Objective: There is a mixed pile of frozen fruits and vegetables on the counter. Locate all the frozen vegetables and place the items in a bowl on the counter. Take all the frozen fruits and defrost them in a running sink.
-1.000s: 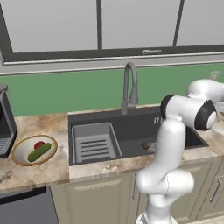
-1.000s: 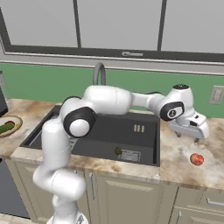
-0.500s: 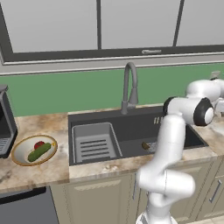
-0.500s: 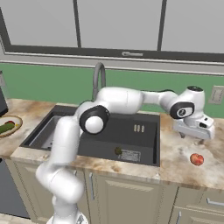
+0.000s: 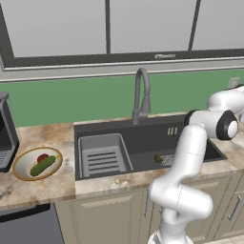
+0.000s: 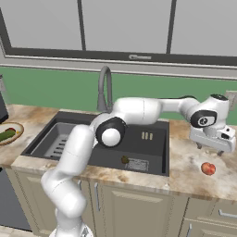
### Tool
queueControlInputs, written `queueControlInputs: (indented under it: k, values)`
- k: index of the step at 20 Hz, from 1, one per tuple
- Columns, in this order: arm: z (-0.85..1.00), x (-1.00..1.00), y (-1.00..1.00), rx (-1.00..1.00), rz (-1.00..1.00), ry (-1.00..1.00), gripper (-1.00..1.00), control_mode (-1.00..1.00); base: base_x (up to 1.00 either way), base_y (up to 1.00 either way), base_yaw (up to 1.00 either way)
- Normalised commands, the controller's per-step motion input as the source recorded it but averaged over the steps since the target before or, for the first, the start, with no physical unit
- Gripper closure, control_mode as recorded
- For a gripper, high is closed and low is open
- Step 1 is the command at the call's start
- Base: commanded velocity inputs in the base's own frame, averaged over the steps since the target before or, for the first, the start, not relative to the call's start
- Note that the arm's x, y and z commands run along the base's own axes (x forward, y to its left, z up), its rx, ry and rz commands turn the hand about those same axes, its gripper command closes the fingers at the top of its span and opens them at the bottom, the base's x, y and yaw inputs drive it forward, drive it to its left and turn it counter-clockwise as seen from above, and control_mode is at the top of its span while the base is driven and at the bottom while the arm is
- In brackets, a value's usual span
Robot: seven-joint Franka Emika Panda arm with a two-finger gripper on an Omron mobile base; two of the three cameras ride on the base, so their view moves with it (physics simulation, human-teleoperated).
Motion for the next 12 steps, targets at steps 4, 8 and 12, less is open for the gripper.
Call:
queueControlInputs:
  k: [4, 8, 12]
  values:
    - [-0.36, 0.01, -0.01, 0.07, 0.03, 0.0, -1.0, -1.0, 0.0, 0.0, 0.0]
    - [-0.39, 0.0, -0.02, 0.03, 0.02, 0.0, -1.0, -1.0, 0.0, 0.0, 0.0]
    - [-0.38, 0.02, 0.0, 0.0, 0.03, 0.0, -1.0, -1.0, 0.0, 0.0, 0.0]
